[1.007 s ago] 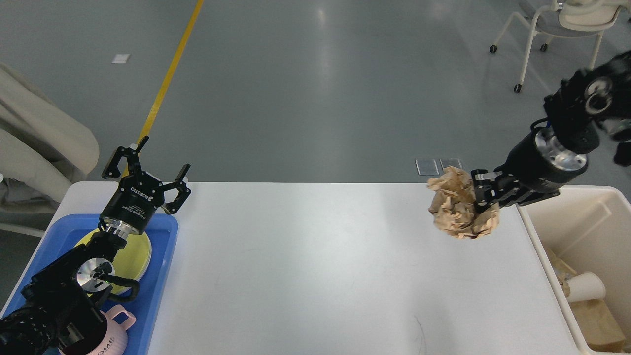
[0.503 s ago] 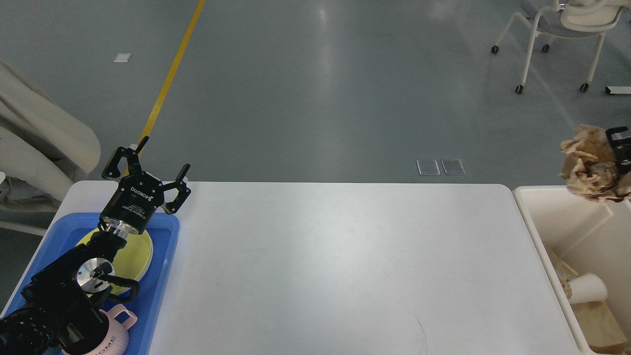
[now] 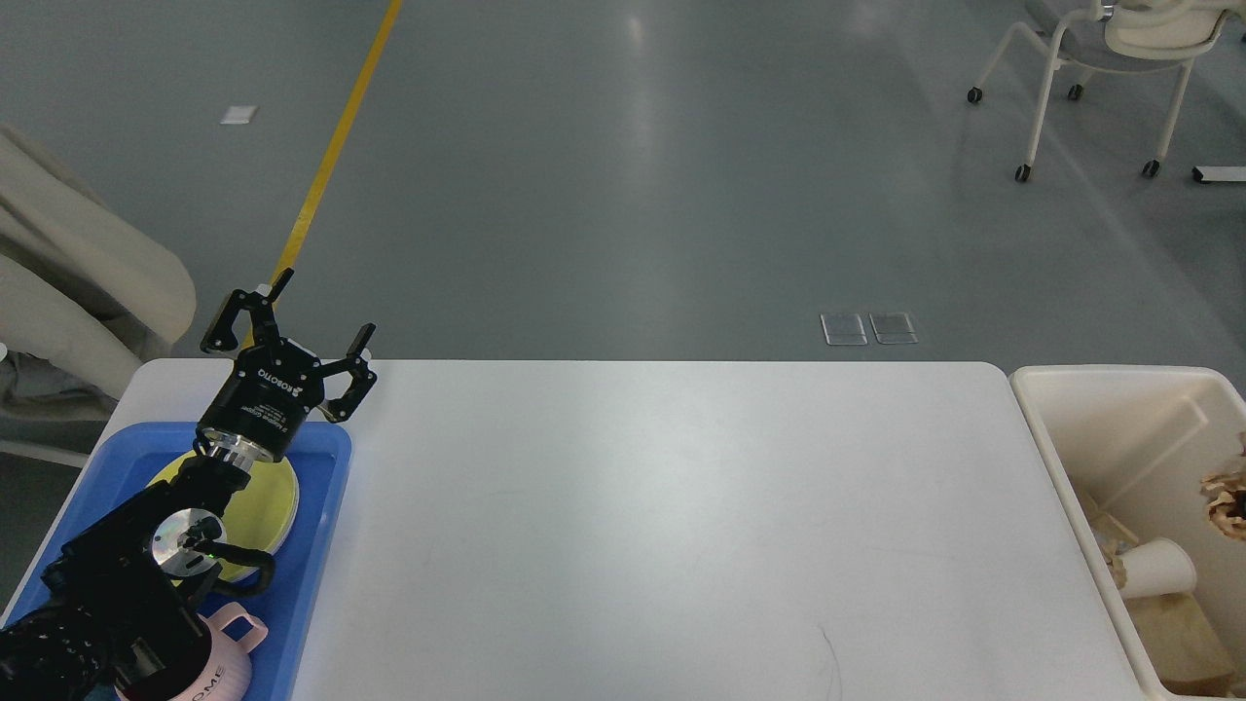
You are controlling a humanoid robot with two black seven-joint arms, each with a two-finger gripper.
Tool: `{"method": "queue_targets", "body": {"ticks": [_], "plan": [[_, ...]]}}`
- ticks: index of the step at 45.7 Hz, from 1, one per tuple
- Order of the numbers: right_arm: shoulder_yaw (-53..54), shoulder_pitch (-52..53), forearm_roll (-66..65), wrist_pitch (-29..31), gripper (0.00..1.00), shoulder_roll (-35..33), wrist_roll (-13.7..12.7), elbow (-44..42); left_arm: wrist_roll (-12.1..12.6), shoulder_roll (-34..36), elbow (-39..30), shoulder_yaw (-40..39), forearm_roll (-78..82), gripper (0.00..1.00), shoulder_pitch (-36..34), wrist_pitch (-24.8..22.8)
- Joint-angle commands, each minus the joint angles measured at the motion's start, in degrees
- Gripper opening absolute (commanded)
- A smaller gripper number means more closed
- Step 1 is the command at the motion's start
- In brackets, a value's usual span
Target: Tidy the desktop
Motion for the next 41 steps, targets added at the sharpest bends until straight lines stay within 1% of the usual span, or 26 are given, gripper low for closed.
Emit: {"method": "queue_targets", "body": {"ticks": [1, 2, 3, 4, 15, 24, 27, 30, 32, 35, 37, 41], "plan": [[4.9, -12.8, 7.0, -1.6, 0.25, 8.9, 2.2, -14.9, 0.0, 0.0, 0.0, 0.0, 0.0, 1.00, 0.0, 0.0], [5.1, -13.7, 7.6, -1.7, 0.50, 9.6, 2.6, -15.9, 0.0, 0.0, 0.0, 0.0, 0.0, 1.00, 0.0, 0.0], [5.3, -14.3, 8.4, -1.8, 0.79, 10.3, 2.8, -16.5, 0.0, 0.0, 0.0, 0.0, 0.0, 1.00, 0.0, 0.0], [5.4, -14.4, 9.1, -1.9, 1.00, 10.6, 2.7, -16.6, 0.0, 0.0, 0.0, 0.0, 0.0, 1.00, 0.0, 0.0], [5.8, -14.4, 11.2, -1.8, 1.00, 10.8, 2.8, -16.6, 0.0, 0.0, 0.0, 0.0, 0.0, 1.00, 0.0, 0.0], [9.4, -12.7, 11.2, -2.1, 1.00, 9.8, 2.9, -16.6, 0.0, 0.0, 0.0, 0.0, 0.0, 1.00, 0.0, 0.0], [9.8, -10.8, 11.2, -2.7, 1.00, 9.1, 3.6, -16.6, 0.0, 0.0, 0.0, 0.0, 0.0, 1.00, 0.0, 0.0], [11.7, -6.0, 11.2, -3.5, 1.00, 7.9, 5.3, -16.1, 0.0, 0.0, 0.0, 0.0, 0.0, 1.00, 0.0, 0.0], [15.1, -2.1, 11.2, -3.7, 1.00, 6.4, 7.1, -15.1, 0.0, 0.0, 0.0, 0.0, 0.0, 1.00, 0.0, 0.0], [23.5, 4.3, 11.2, -3.6, 1.00, 4.2, 9.2, -11.4, 0.0, 0.0, 0.0, 0.0, 0.0, 1.00, 0.0, 0.0], [30.7, 8.2, 11.2, -3.7, 1.00, 2.7, 9.7, -7.0, 0.0, 0.0, 0.0, 0.0, 0.0, 1.00, 0.0, 0.0], [47.6, 12.9, 11.5, -3.8, 1.00, -1.2, 9.6, 3.0, 0.0, 0.0, 0.0, 0.0, 0.0, 1.00, 0.0, 0.0]]}}
